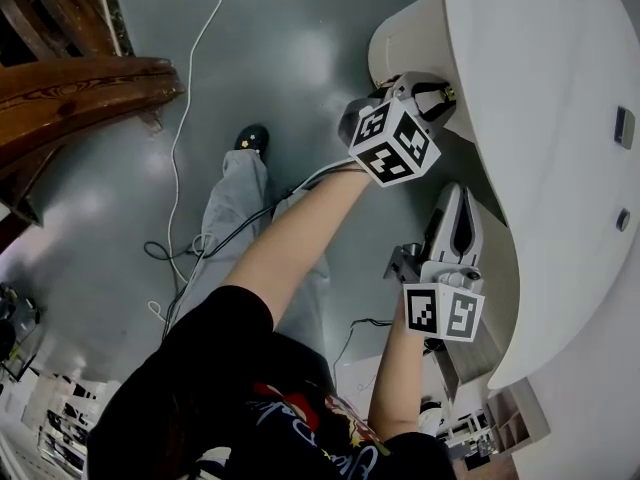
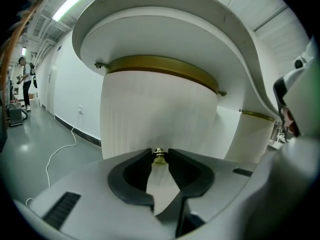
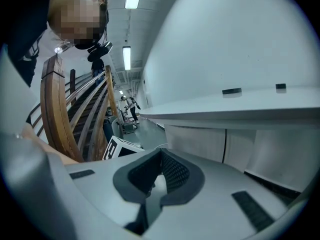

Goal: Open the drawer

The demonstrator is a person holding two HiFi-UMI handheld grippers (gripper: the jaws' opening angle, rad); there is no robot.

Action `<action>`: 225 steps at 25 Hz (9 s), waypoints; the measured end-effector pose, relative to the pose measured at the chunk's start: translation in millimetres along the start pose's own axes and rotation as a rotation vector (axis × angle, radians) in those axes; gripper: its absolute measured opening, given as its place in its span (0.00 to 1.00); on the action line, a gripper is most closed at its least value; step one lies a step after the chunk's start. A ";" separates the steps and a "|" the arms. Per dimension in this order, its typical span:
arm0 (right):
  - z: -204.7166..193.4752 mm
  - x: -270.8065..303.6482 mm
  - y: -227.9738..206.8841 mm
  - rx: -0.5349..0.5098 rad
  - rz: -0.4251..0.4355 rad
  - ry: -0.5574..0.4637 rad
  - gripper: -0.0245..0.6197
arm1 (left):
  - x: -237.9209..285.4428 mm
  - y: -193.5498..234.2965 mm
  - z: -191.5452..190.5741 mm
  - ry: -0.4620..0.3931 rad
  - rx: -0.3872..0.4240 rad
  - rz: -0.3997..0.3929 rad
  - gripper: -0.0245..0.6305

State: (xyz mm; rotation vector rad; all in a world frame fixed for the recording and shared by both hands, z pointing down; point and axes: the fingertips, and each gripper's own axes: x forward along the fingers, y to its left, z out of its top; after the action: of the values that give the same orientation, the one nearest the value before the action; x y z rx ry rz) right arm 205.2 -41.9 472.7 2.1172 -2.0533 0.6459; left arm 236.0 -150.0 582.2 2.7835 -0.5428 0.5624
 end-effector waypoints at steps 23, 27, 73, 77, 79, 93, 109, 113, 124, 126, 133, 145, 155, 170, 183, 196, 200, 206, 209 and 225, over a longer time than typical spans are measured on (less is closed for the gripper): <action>-1.4 8.9 -0.8 -0.013 -0.020 0.020 0.04 | -17.0 -4.8 -10.4 0.009 -0.007 -0.057 0.19; 1.5 10.7 4.6 -0.007 -0.018 0.019 0.04 | -23.5 -5.1 -10.8 0.015 -0.009 -0.055 0.19; -18.3 -19.0 31.9 0.062 -0.127 0.007 0.04 | -71.8 -10.0 -37.3 0.058 0.014 -0.058 0.19; -16.5 -24.7 34.0 0.066 -0.141 -0.002 0.04 | -78.7 -11.1 -40.6 0.065 0.019 -0.059 0.19; -15.5 -28.5 35.9 0.069 -0.150 -0.012 0.04 | -83.6 -11.8 -43.2 0.064 0.020 -0.059 0.19; -19.2 -60.6 61.7 0.097 -0.208 -0.039 0.04 | -120.4 -9.6 -63.8 0.083 0.010 -0.061 0.19; -7.6 -77.1 77.2 0.069 -0.182 -0.025 0.04 | -153.5 -18.8 -73.8 0.097 0.000 -0.063 0.19; -7.1 -73.9 83.4 0.054 -0.149 -0.023 0.04 | -161.2 -17.4 -79.1 0.107 0.002 -0.055 0.19; -8.1 -78.1 95.9 0.040 -0.086 -0.016 0.04 | -177.9 -17.7 -88.5 0.116 -0.010 -0.036 0.19; -8.0 -80.2 99.2 0.041 -0.082 -0.014 0.04 | -182.6 -18.0 -89.3 0.117 -0.010 -0.034 0.19; -11.9 -82.5 106.7 0.034 -0.066 -0.014 0.04 | -193.8 -19.3 -97.6 0.121 -0.004 -0.029 0.19; -12.5 -85.4 120.9 0.028 -0.045 -0.016 0.04 | -212.1 -20.0 -106.6 0.125 -0.001 -0.023 0.19; -9.3 -86.6 125.1 0.028 -0.036 -0.023 0.04 | -218.0 -20.1 -110.8 0.130 0.003 -0.023 0.19; -9.0 -91.4 126.3 0.026 -0.037 -0.029 0.04 | -218.7 -20.2 -111.2 0.134 0.023 -0.026 0.19; -2.7 -95.5 125.5 0.018 -0.035 -0.043 0.04 | -232.6 -20.1 -105.4 0.120 0.022 -0.028 0.20; 29.0 -112.7 128.8 -0.006 -0.032 -0.080 0.04 | -280.3 -27.1 -45.9 0.032 0.049 -0.006 0.05; 39.4 -122.0 131.3 -0.009 -0.030 -0.089 0.04 | -298.6 -30.9 -27.9 0.039 0.062 0.003 0.04; 53.6 -141.2 131.0 0.004 -0.039 -0.102 0.04 | -323.9 -46.6 2.4 0.047 0.058 0.006 0.04; 63.7 -148.8 133.2 -0.020 -0.037 -0.109 0.04 | -334.7 -54.7 21.3 0.038 0.049 0.004 0.04; 105.0 -206.3 156.9 -0.036 -0.012 -0.127 0.04 | -396.7 -97.8 89.8 0.015 0.070 -0.006 0.04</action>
State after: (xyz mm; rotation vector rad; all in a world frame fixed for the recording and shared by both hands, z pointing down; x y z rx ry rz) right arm 77.2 98.3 267.2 2.2018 -2.0967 0.4810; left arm -35.1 32.1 320.8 2.8428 -0.5213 0.6118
